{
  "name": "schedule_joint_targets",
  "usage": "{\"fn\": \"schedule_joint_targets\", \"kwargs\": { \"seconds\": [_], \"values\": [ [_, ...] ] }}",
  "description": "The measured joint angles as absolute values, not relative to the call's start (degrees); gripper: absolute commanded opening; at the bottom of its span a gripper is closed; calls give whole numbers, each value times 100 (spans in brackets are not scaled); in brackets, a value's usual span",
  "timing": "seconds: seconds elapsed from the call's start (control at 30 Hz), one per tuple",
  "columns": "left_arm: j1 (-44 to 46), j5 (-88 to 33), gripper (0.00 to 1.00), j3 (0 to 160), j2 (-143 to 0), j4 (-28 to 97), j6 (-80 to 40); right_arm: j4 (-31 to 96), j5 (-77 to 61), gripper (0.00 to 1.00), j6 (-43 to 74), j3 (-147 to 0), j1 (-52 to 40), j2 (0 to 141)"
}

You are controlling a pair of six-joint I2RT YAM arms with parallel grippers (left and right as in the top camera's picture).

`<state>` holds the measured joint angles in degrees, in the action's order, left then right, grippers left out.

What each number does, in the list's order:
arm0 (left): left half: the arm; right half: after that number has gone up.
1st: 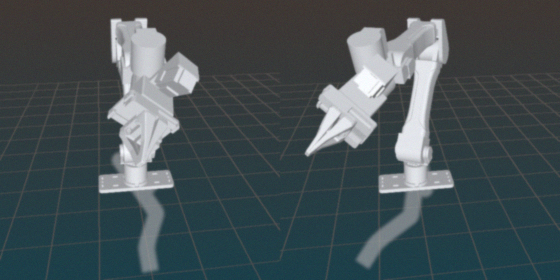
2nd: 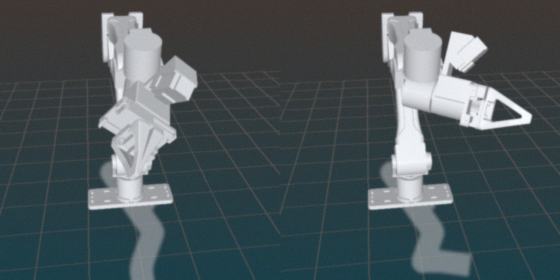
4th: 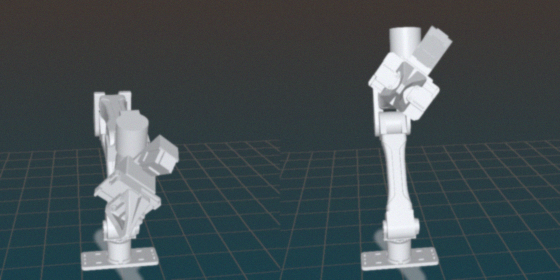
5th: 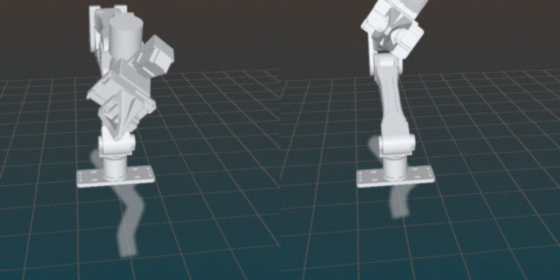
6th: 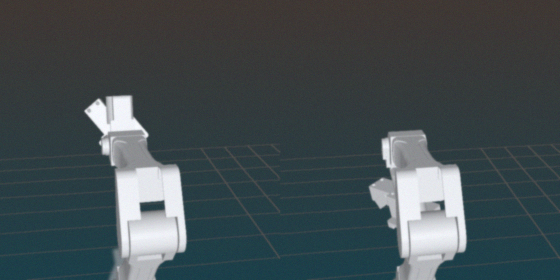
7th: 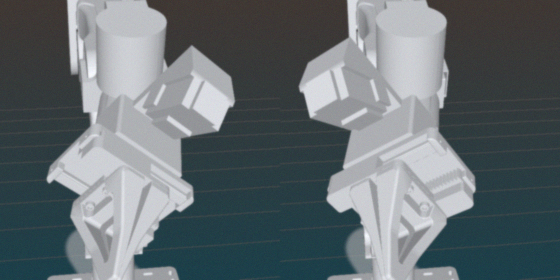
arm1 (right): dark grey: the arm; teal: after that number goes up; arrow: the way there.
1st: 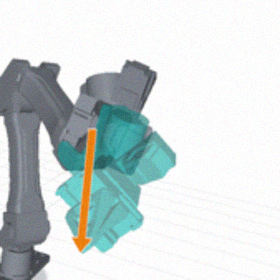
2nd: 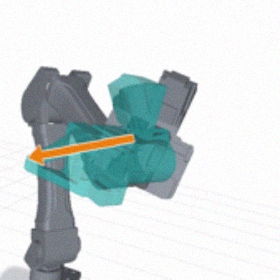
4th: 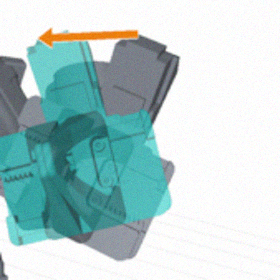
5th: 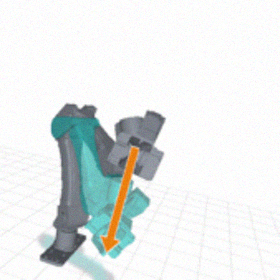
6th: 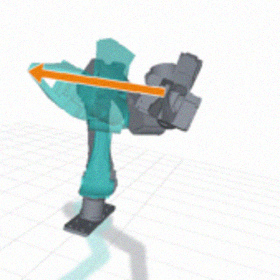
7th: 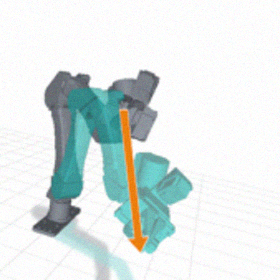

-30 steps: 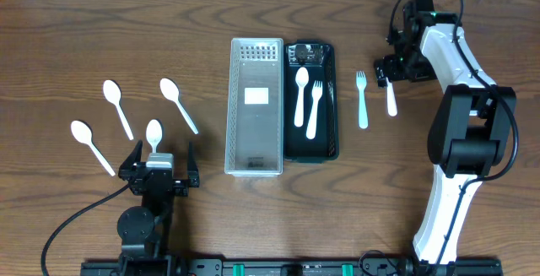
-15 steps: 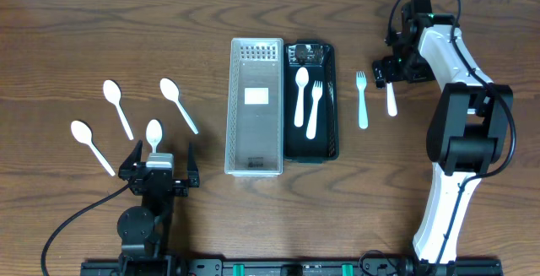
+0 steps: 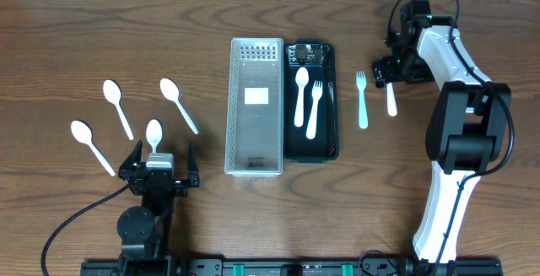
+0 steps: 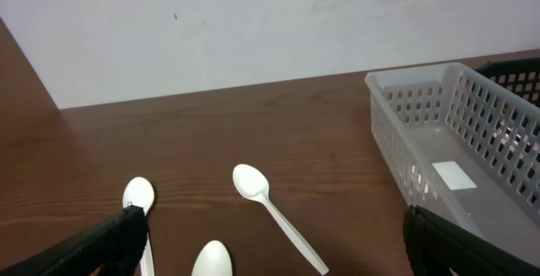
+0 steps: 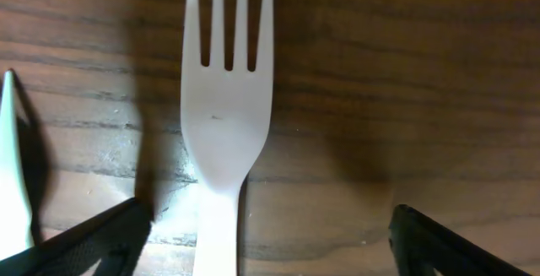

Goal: Pack container
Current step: 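Lower the right gripper onto the next white fork and grasp it, then carry the fork into the black basket and release it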

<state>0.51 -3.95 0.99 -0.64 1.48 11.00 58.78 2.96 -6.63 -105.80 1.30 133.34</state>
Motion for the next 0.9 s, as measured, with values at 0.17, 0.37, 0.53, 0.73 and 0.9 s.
{"fn": "schedule_joint_targets", "kwargs": {
  "seconds": [0.17,0.37,0.53,0.73,0.9],
  "values": [
    [51,-395,98,99,-64,148,1100,5863,250,76,-631,-10580,130,13340],
    [51,-395,99,99,-64,148,1098,5861,237,46,-631,-10578,130,13345],
    [51,-395,98,99,-64,148,1100,5863,237,36,-615,-10578,130,13347],
    [51,-395,98,99,-64,148,1100,5909,242,20,-624,-10580,128,13347],
    [51,-395,98,99,-64,148,1098,6117,259,8,-607,-10678,121,13369]
  ]
}}
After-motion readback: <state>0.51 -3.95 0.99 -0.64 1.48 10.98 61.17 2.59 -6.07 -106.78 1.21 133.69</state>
